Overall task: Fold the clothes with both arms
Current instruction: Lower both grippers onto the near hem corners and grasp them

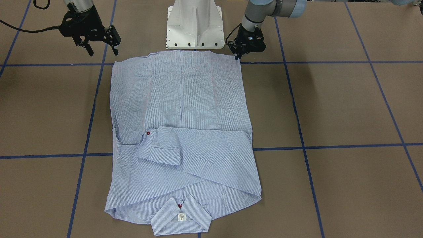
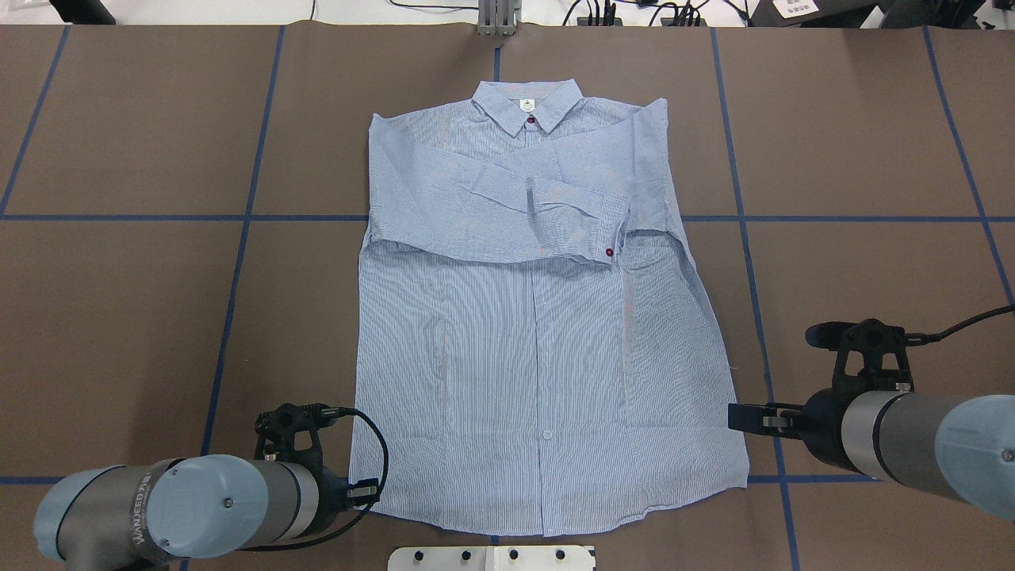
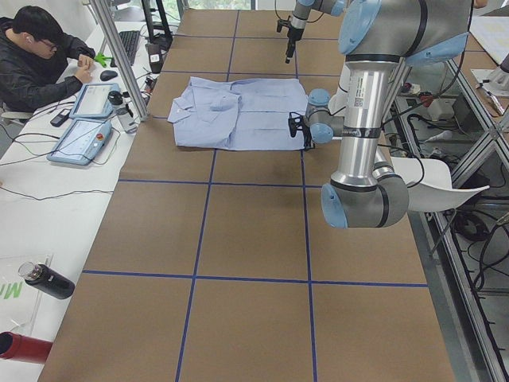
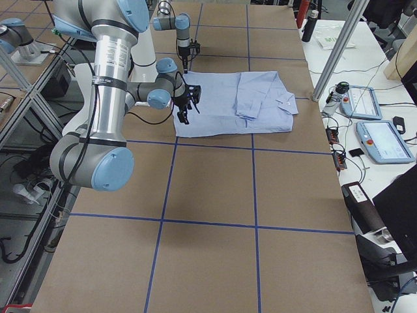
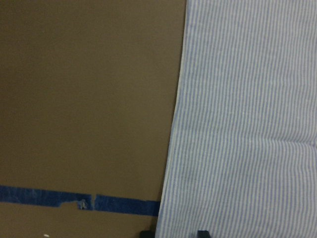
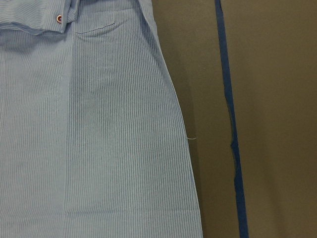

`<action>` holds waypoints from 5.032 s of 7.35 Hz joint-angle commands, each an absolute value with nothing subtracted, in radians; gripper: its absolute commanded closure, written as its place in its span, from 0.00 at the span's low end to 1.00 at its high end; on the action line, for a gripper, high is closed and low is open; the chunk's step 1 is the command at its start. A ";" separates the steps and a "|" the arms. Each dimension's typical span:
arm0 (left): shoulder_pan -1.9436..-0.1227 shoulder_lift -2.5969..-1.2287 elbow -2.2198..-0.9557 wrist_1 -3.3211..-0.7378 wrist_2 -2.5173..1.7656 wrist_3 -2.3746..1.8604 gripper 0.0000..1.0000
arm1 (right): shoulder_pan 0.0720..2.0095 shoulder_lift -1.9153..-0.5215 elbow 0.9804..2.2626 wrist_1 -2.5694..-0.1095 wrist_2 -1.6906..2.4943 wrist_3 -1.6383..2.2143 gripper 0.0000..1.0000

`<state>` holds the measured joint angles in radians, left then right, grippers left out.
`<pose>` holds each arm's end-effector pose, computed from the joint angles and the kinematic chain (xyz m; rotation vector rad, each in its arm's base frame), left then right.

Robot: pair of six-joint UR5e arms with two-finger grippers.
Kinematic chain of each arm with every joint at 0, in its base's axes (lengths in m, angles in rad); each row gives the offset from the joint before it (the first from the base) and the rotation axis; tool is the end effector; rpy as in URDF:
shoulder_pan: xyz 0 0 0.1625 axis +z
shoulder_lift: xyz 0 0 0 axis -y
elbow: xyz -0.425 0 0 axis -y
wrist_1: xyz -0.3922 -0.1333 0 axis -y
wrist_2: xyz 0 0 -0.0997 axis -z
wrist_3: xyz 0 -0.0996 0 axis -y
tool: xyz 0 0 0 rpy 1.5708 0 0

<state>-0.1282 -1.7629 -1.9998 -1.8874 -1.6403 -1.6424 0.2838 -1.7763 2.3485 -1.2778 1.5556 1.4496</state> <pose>0.5186 -0.1943 0.3299 -0.0378 0.9397 -0.1523 -0.3304 -0.2368 0.3549 0.1882 -0.8456 0.1589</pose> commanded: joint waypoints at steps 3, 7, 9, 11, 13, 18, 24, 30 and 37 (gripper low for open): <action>-0.133 -1.767 -2.014 -1.870 -1.638 -1.644 1.00 | 0.276 -1.778 2.347 -1.275 1.560 1.451 0.00; -0.133 -1.772 -2.051 -1.871 -1.637 -1.647 1.00 | 0.209 -1.782 2.335 -1.273 1.513 1.538 0.02; -0.127 -1.772 -2.060 -1.871 -1.620 -1.654 1.00 | 0.117 -1.787 2.234 -1.121 1.378 1.612 0.02; -0.126 -1.770 -2.060 -1.870 -1.598 -1.654 1.00 | 0.069 -1.865 2.157 -0.947 1.315 1.627 0.06; -0.124 -1.770 -2.060 -1.870 -1.594 -1.654 1.00 | 0.023 -1.871 2.145 -0.948 1.266 1.657 0.15; -0.124 -1.770 -2.080 -1.867 -1.586 -1.654 1.00 | 0.017 -1.870 2.125 -0.951 1.249 1.661 0.32; -0.124 -1.769 -2.086 -1.864 -1.586 -1.654 1.00 | 0.000 -1.845 2.108 -0.951 1.229 1.661 0.44; -0.124 -1.769 -2.086 -1.864 -1.586 -1.654 1.00 | -0.008 -1.833 2.095 -0.951 1.229 1.661 0.51; -0.126 -1.770 -2.089 -1.864 -1.588 -1.652 1.00 | 0.000 -1.835 2.166 -0.953 1.239 1.658 1.00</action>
<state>-0.1251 -1.7689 -2.0880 -1.8638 -1.5865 -1.6533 -0.0028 -1.8299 2.1298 -0.9514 1.2338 1.6596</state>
